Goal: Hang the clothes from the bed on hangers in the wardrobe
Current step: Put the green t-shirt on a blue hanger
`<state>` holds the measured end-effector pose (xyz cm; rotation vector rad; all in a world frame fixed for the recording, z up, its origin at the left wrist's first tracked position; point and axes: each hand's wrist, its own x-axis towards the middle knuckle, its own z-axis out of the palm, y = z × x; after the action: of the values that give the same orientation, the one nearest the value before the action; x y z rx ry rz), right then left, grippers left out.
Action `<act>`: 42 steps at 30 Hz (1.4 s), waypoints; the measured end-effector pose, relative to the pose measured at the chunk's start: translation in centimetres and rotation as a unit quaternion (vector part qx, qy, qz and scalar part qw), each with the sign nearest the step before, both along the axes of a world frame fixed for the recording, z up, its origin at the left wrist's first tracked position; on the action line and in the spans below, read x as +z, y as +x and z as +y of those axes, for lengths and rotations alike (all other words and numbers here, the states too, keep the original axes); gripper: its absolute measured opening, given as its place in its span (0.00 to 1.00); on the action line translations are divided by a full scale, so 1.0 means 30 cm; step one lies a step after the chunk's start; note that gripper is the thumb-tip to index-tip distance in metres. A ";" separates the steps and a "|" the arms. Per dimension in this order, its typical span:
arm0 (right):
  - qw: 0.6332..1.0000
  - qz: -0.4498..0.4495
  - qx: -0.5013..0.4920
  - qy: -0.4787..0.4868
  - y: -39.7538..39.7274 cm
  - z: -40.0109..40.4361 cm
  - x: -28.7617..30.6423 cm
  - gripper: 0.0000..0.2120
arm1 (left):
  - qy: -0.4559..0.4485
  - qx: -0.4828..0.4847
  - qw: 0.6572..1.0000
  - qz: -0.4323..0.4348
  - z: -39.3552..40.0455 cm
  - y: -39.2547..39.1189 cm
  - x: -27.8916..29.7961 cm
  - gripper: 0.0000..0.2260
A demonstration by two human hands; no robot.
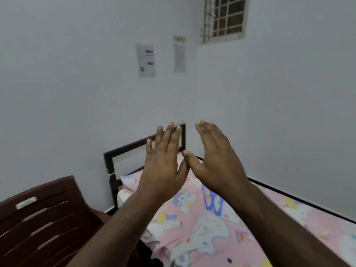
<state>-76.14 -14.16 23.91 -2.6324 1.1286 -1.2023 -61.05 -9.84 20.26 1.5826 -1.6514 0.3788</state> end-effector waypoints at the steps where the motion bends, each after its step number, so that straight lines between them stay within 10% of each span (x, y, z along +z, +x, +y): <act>1: 1.000 0.003 -0.014 0.009 -0.021 -0.037 -0.020 0.35 | 0.006 -0.014 1.000 0.002 -0.048 -0.019 -0.021 0.32; 15: 0.947 0.064 -0.264 0.172 -0.289 -0.393 -0.473 0.33 | 0.195 -0.181 0.962 -0.059 -0.599 -0.261 -0.516 0.33; 42: 0.752 -0.004 -0.503 0.426 -1.572 -0.250 -1.141 0.18 | 0.369 -0.436 0.809 -0.135 -0.697 -1.631 -1.121 0.21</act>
<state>-123.32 -21.65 -10.32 -1.2563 2.4413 -0.4192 -109.99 -30.76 -13.37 1.0511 -2.7402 -0.6318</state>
